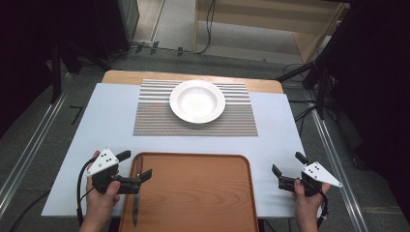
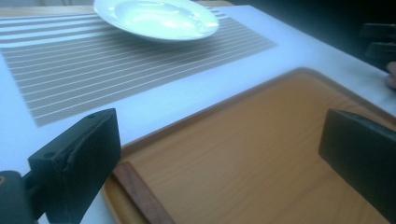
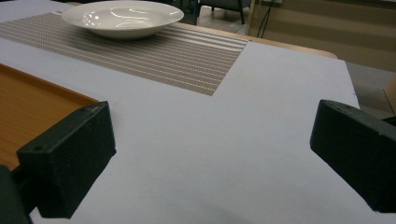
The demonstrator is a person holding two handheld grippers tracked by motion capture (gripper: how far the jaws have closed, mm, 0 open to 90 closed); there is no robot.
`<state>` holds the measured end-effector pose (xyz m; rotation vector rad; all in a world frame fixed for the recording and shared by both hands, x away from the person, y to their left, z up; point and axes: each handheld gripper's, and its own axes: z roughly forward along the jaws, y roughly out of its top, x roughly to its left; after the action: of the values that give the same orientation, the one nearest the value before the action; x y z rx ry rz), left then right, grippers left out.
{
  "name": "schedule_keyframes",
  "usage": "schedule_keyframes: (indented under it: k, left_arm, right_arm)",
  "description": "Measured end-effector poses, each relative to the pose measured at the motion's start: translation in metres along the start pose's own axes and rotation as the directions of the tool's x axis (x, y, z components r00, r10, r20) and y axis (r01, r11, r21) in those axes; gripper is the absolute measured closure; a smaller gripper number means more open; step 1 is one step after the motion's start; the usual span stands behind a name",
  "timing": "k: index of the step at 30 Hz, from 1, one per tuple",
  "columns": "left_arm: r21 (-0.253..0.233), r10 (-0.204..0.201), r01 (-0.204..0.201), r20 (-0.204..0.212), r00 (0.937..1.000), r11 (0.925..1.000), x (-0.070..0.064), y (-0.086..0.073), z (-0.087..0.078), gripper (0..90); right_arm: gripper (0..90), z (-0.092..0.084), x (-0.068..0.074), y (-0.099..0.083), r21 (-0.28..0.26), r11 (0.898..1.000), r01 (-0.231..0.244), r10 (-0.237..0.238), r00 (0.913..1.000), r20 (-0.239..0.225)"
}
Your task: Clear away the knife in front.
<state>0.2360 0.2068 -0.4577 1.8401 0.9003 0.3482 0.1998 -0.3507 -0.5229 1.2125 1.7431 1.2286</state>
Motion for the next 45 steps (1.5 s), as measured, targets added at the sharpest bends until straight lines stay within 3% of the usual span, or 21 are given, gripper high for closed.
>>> schedule_keyframes:
  k: [15,26,45]
  left_arm:
    - [-0.018,0.005,-0.006,-0.077,0.9971,0.9998,0.021,-0.004,-0.015,0.0]
    - [-0.025,0.002,-0.005,-0.111,0.9938,0.9997,0.037,-0.01,-0.027,0.0]
    - [-0.028,-0.004,-0.001,-0.176,0.9844,0.9996,0.068,-0.024,-0.046,0.0]
  right_arm:
    - [0.0,0.0,0.0,0.0,0.001,1.0,0.002,-0.002,1.0,0.002]
    - [0.0,0.0,0.0,0.0,0.001,1.0,0.001,-0.001,1.0,0.002]
    - [0.0,0.0,0.0,0.0,0.003,1.0,0.002,-0.002,1.0,0.005]
